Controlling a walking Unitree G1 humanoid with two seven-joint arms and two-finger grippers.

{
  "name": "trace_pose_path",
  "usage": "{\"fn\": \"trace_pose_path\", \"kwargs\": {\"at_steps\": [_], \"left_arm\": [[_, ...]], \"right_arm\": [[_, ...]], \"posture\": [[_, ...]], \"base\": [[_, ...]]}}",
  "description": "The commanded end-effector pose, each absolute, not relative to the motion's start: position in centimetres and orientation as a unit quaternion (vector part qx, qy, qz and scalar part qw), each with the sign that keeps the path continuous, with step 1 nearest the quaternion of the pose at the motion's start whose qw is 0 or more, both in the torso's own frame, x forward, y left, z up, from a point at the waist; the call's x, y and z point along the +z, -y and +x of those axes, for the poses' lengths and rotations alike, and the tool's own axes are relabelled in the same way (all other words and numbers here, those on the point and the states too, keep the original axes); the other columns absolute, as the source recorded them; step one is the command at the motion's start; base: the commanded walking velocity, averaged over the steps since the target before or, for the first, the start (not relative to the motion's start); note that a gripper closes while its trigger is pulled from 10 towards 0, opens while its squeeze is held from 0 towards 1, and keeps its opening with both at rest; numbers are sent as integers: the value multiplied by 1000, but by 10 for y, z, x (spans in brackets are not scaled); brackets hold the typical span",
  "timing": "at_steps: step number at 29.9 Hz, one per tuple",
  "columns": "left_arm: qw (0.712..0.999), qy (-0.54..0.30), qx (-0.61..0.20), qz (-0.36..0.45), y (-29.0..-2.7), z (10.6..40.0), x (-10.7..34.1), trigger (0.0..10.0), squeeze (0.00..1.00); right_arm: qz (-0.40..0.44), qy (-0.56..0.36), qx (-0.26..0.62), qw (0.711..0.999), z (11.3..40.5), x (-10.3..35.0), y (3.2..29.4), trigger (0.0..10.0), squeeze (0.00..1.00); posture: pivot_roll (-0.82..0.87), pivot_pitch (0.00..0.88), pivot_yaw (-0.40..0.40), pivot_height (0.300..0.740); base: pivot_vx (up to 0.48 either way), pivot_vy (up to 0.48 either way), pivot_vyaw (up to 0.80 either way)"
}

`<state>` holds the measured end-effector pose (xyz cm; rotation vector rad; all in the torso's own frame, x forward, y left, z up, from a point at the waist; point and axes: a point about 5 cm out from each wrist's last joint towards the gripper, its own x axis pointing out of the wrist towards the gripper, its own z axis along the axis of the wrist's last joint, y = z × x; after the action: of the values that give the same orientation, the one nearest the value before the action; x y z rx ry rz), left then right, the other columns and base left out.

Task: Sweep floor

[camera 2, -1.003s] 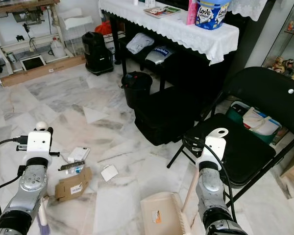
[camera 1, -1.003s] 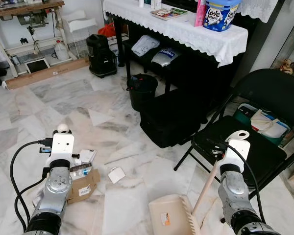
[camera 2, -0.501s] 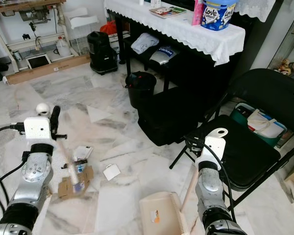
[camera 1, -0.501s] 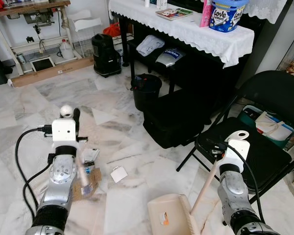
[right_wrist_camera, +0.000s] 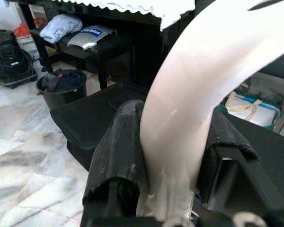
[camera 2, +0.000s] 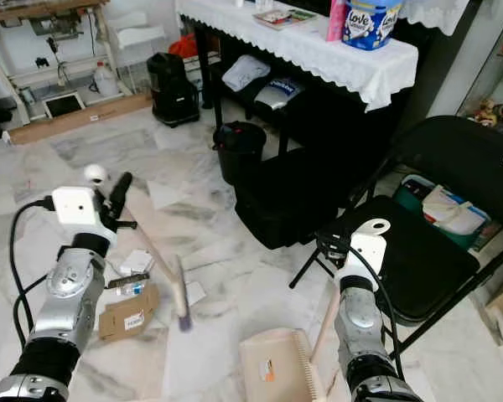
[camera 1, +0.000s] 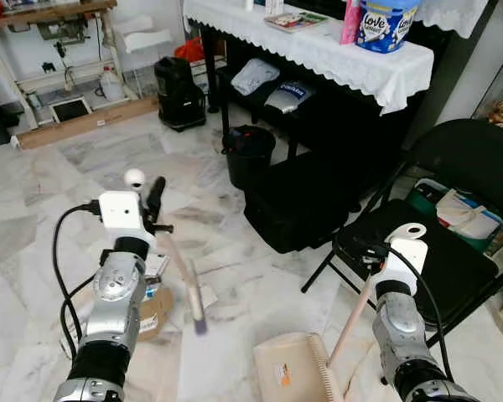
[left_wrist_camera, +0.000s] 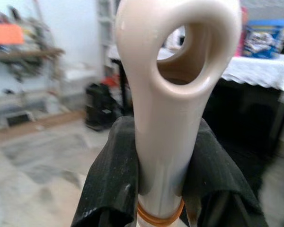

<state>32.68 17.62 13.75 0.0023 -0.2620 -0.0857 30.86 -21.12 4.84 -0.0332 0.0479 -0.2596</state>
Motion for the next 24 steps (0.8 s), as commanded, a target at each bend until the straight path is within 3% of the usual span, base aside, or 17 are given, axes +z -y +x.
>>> {"fn": "trace_pose_path", "kwargs": {"at_steps": [1,10,24], "left_arm": [[990,130,-62,8,-173,327,139,10000,0],[995,89,-21,35,-189,320,113,10000,0],[990,88,41,103,-207,315,107,10000,0]], "right_arm": [[-16,-8,-132,991,312,55,212,10000,0],[-16,-9,-134,991,311,54,213,10000,0],[-17,-9,-134,991,312,55,213,10000,0]], "posture": [[48,0,-23,740],[43,0,-20,740],[45,0,-22,740]], "base": [[0,0,0],[0,0,0],[0,0,0]]}}
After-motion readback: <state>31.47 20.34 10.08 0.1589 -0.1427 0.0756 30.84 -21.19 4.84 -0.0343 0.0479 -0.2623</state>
